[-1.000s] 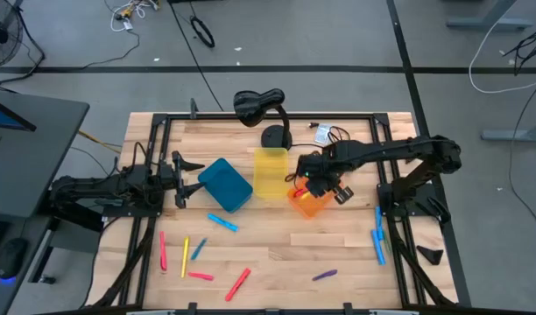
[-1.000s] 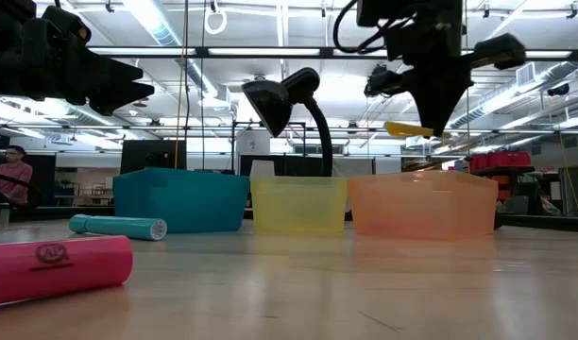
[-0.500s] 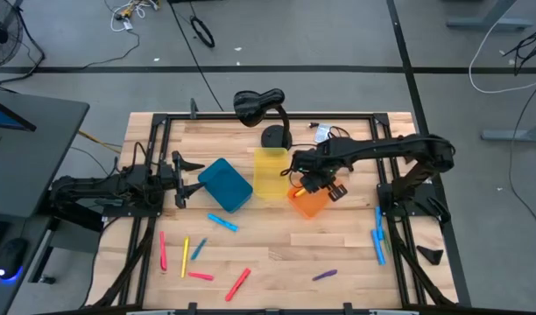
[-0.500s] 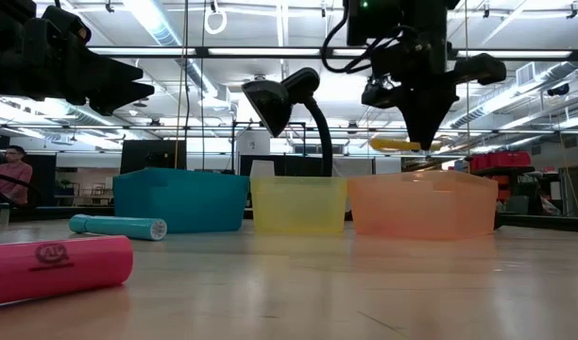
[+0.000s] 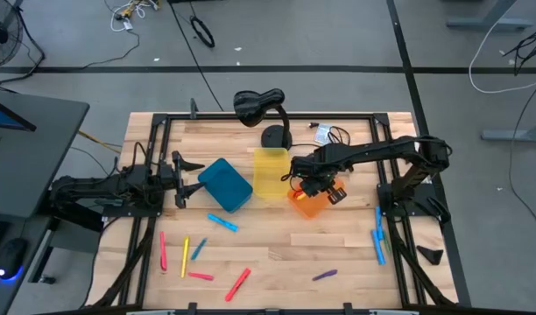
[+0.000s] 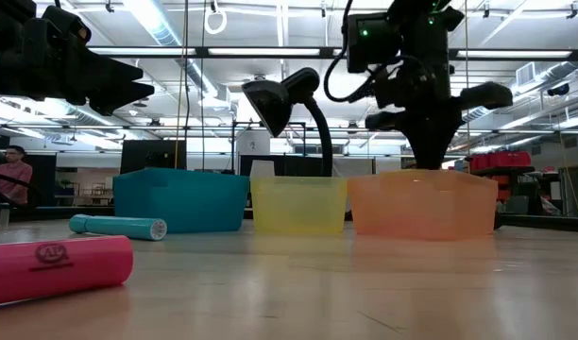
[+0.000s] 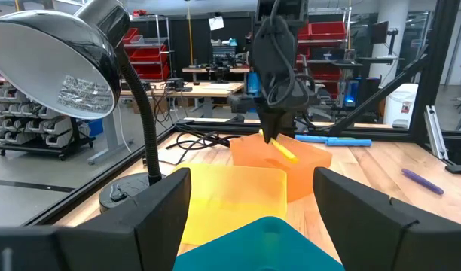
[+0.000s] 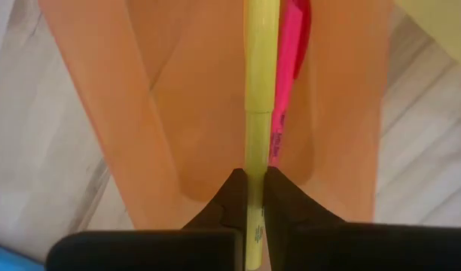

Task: Pick & Place Markers
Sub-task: Put the right yellow pen into the orange bin

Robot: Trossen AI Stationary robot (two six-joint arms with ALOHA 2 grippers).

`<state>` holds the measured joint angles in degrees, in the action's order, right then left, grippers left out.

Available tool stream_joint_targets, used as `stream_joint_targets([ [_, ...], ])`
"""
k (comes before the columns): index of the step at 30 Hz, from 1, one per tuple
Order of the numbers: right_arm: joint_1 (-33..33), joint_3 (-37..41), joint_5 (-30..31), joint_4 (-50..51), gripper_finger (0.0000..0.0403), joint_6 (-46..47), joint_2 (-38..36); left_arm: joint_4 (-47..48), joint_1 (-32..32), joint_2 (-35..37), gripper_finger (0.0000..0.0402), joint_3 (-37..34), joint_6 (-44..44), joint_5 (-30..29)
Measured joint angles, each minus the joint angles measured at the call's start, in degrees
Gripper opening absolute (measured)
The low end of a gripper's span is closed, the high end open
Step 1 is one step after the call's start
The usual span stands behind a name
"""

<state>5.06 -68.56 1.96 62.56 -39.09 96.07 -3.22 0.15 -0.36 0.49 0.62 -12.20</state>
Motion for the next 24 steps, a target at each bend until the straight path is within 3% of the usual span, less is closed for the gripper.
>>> stream_joint_targets([
  [12, 0.0, 6.0, 0.0, -6.3, 0.0016, -2.0, 0.0, 0.0, 0.0, 0.0, 0.0286, 0.0, 0.0, 0.0],
  [24, 0.0, 6.5, 0.0, -7.8, 0.0018, -2.0, 3.0, 0.0, 0.0, 0.0, 0.0286, 0.0, 0.0, 0.0],
])
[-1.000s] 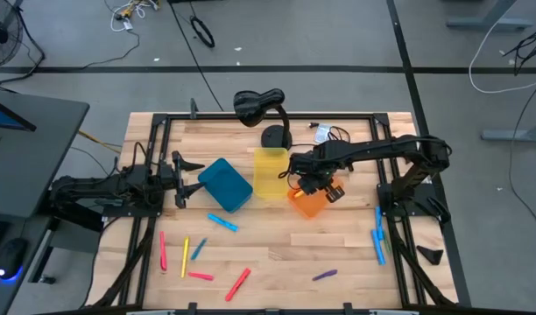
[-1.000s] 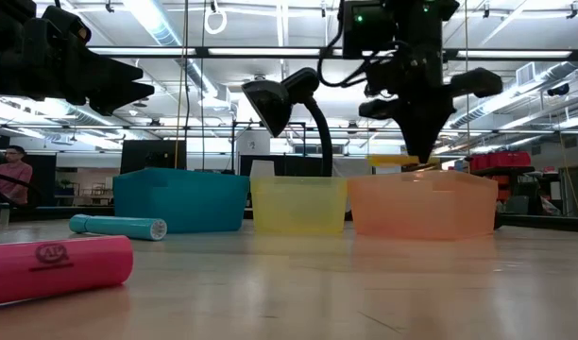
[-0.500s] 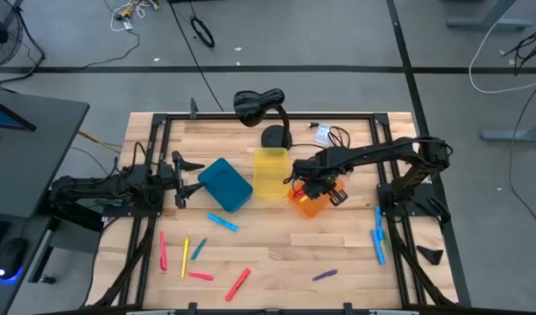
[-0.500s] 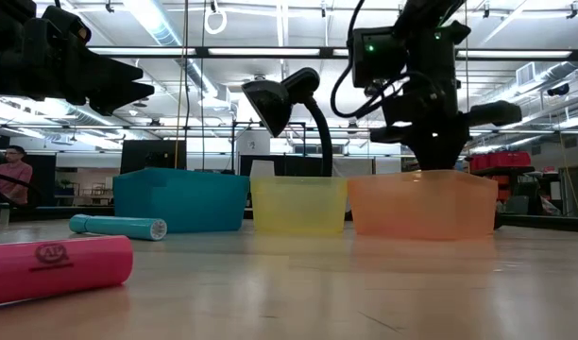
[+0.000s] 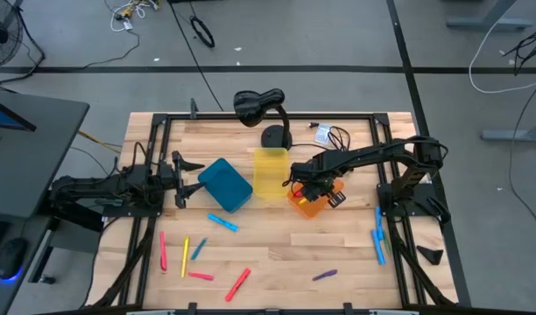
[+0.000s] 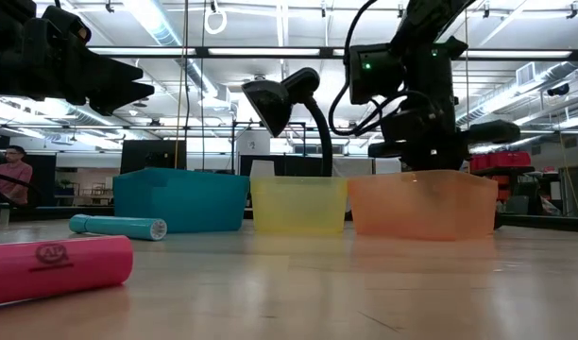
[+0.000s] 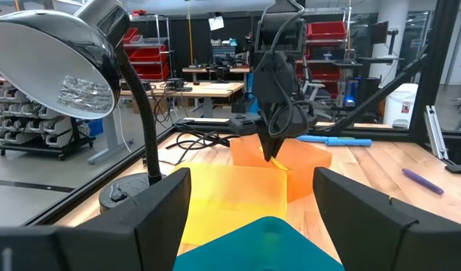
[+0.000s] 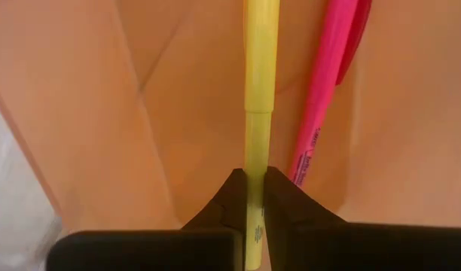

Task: Pick & Place Markers
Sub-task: Put the right yellow pen into the orange bin, then put the middle blue highlighter pen into the yellow bin

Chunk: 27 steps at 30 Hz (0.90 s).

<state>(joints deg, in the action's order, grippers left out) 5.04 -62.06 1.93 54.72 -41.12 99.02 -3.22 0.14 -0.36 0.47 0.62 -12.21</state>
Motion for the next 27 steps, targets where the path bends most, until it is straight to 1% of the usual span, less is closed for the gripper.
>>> stream_joint_targets([
  [5, 0.0, 0.0, 0.0, -0.1, 0.0033, 0.1, 0.0, 0.0, 0.0, 0.0, 0.0286, 0.0, 0.0, 0.0],
  [13, 0.0, 0.0, 0.0, 0.0, 0.0089, 0.1, 0.0, 0.0, 0.0, 0.0, 0.0286, 0.0, 0.0, 0.0],
  [19, 0.0, 0.0, 0.0, 0.0, 0.0122, 0.1, 0.0, 0.0, 0.0, 0.0, 0.0286, 0.0, 0.0, 0.0],
  [23, 0.0, 0.0, 0.0, -0.1, 0.0136, 0.1, 0.0, 0.0, 0.0, 0.0, 0.0286, 0.0, 0.0, 0.0],
  [27, 0.0, 0.0, 0.0, 0.0, 0.0138, 0.2, -0.4, 0.0, 0.0, 0.0, 0.0286, 0.0, 0.0, 0.0],
])
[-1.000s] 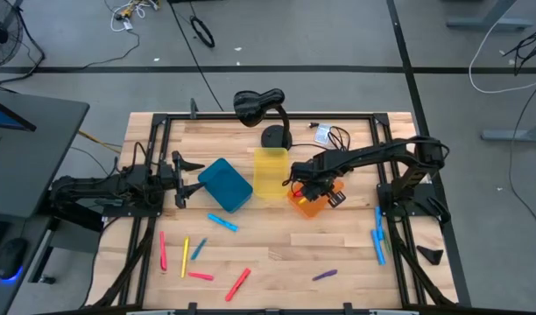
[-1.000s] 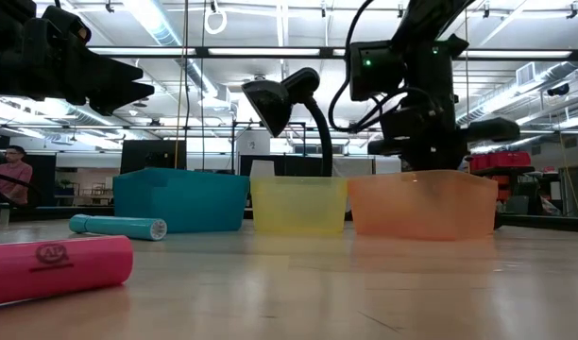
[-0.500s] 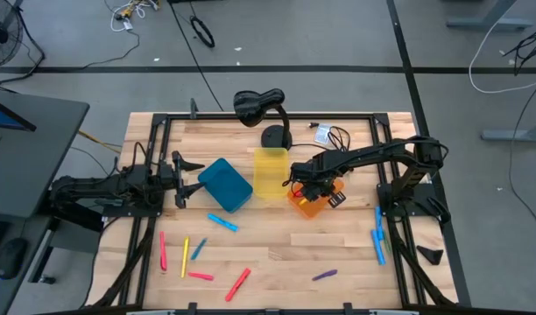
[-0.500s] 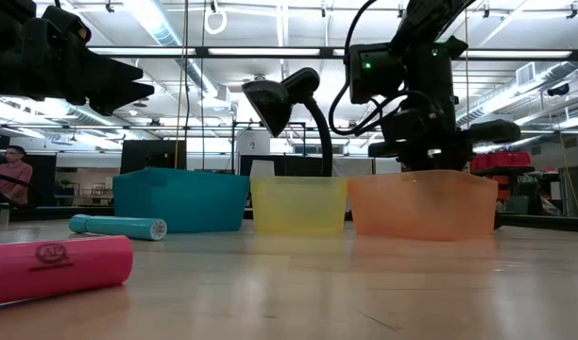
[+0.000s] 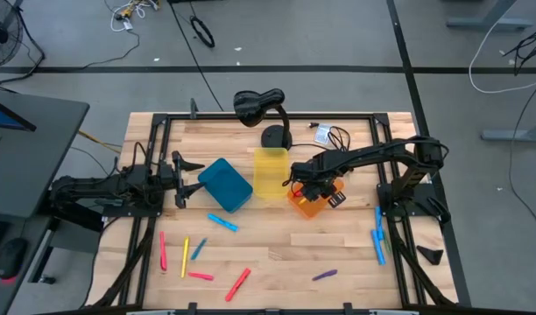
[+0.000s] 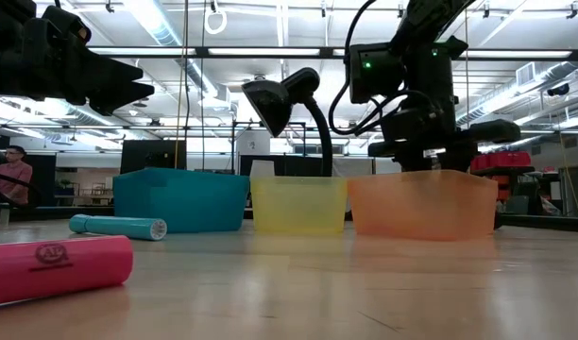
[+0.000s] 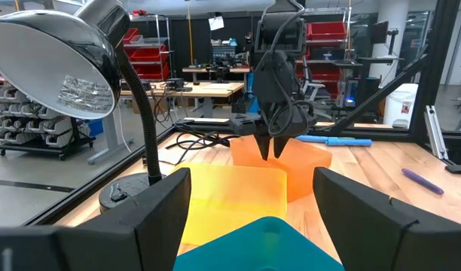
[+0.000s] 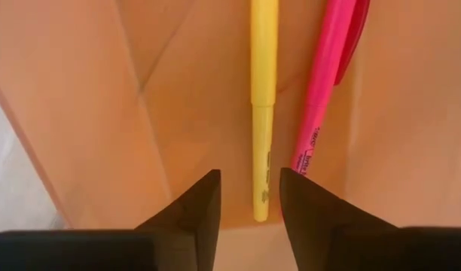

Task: Pick & Place Markers
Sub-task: Put the middle blue highlighter pen into the yellow bin

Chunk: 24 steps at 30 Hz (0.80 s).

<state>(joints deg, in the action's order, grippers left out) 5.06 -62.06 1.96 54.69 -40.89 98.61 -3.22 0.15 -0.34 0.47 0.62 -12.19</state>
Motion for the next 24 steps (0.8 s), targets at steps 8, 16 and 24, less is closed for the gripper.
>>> stream_joint_targets([
  [8, 0.0, 0.0, 0.0, 0.3, 0.0139, 11.3, -3.9, 0.0, 0.0, 0.0, 0.0286, 0.0, 0.0, 0.0],
  [16, 0.0, 0.0, 0.1, 0.3, 0.0139, 34.7, -7.6, 0.0, 0.0, 0.0, 0.0286, 0.0, 0.0, 0.0],
  [24, -0.2, -0.1, 0.1, 0.6, 0.0139, 68.5, -10.7, 0.0, 0.0, 0.0, 0.0286, 0.0, 0.0, 0.0],
])
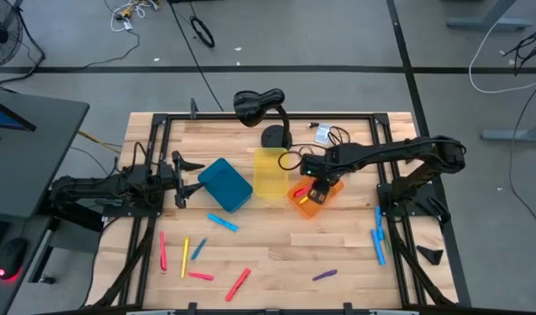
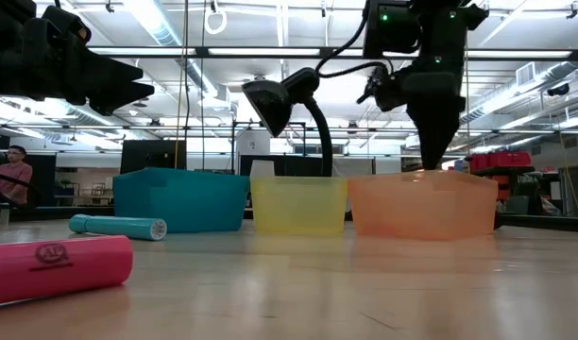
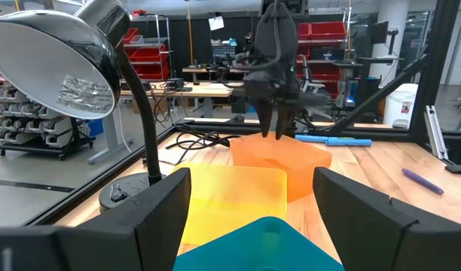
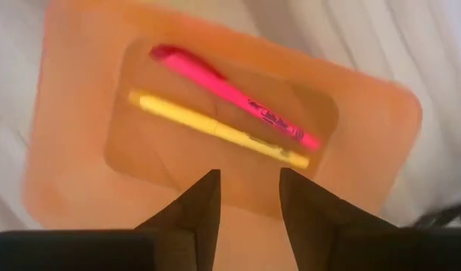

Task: Pick & Place Markers
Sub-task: Put the middle blue highlighter pen into the yellow bin

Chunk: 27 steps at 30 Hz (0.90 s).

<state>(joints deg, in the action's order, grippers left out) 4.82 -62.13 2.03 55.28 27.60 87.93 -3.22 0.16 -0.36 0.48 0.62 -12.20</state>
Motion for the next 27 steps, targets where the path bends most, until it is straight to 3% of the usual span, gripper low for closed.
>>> stream_joint_targets([
  [11, -1.5, 0.0, -2.9, 0.0, 0.0139, 34.3, -1.1, 0.0, 0.0, 0.0, 0.0286, 0.0, 0.0, 0.0],
  [27, -13.3, 0.0, -5.2, 2.9, 0.0139, 51.4, -1.2, 0.0, 0.0, 0.0, 0.0286, 0.0, 0.0, 0.0],
])
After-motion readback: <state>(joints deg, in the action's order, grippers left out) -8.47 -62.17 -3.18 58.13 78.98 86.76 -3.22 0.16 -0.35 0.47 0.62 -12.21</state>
